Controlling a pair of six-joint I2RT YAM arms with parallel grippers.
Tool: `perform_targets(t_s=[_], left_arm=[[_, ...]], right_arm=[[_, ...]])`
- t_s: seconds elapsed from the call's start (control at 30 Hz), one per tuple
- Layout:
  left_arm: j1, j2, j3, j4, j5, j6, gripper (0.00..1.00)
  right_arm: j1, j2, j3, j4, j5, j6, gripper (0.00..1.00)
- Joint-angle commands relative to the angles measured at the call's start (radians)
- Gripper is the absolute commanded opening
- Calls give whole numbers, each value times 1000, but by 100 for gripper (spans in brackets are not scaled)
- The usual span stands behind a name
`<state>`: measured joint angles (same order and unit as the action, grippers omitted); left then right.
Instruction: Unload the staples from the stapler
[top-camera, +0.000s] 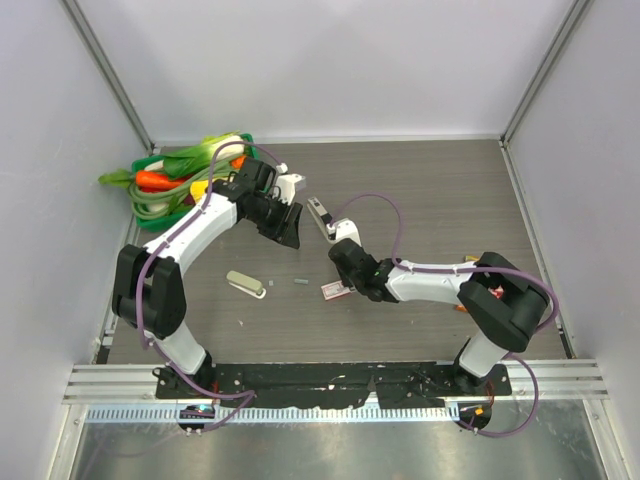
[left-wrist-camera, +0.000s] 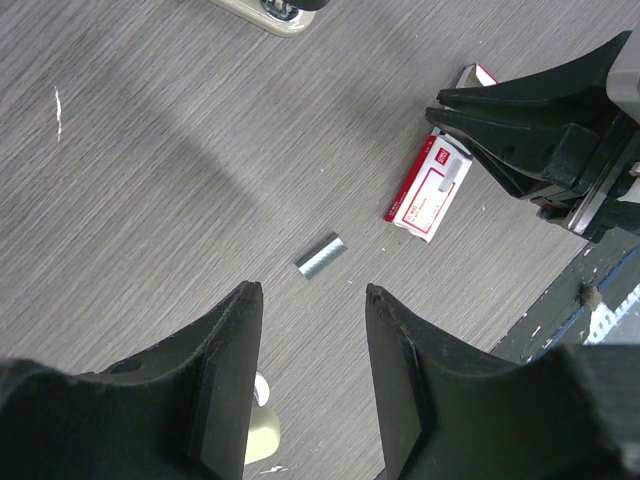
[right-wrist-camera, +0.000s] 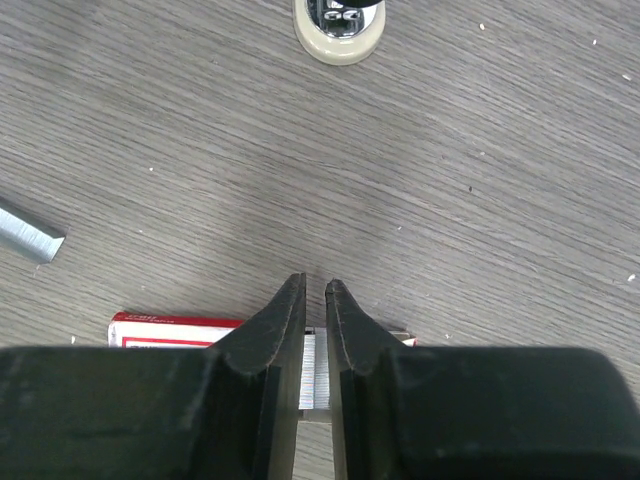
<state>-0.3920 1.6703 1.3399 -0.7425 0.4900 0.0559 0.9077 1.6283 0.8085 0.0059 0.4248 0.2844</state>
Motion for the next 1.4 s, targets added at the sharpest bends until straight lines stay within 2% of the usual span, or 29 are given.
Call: perform_targets(t_s=[0.0, 0.43, 0.83, 0.97, 1.07, 1.13, 1.27, 1.37], left_arm=[[5, -32, -4, 25, 1, -5, 49], [7, -32, 1, 28, -4, -11, 50], [7, -26, 2, 25, -2, -7, 50], [-4, -17, 18, 8, 25, 24, 51], [-45, -15, 24, -9, 16, 64, 53], [-111, -18, 19, -9, -28, 88, 55], [-251, -6, -1, 15, -123, 142, 57], [-327, 41, 1, 37, -165, 170, 57]], right_arm=[[3, -5, 12, 26, 14, -1, 19], [5, -65, -43, 16, -12, 13, 12], [11, -139, -83, 0, -43, 41, 11], [7, -143, -78, -27, -2, 36, 13], [-70, -150, -58, -27, -40, 51, 22], [-124, -154, -51, -20, -70, 81, 26], [-240, -154, -37, -12, -124, 96, 27], [-256, -127, -22, -17, -135, 95, 27]])
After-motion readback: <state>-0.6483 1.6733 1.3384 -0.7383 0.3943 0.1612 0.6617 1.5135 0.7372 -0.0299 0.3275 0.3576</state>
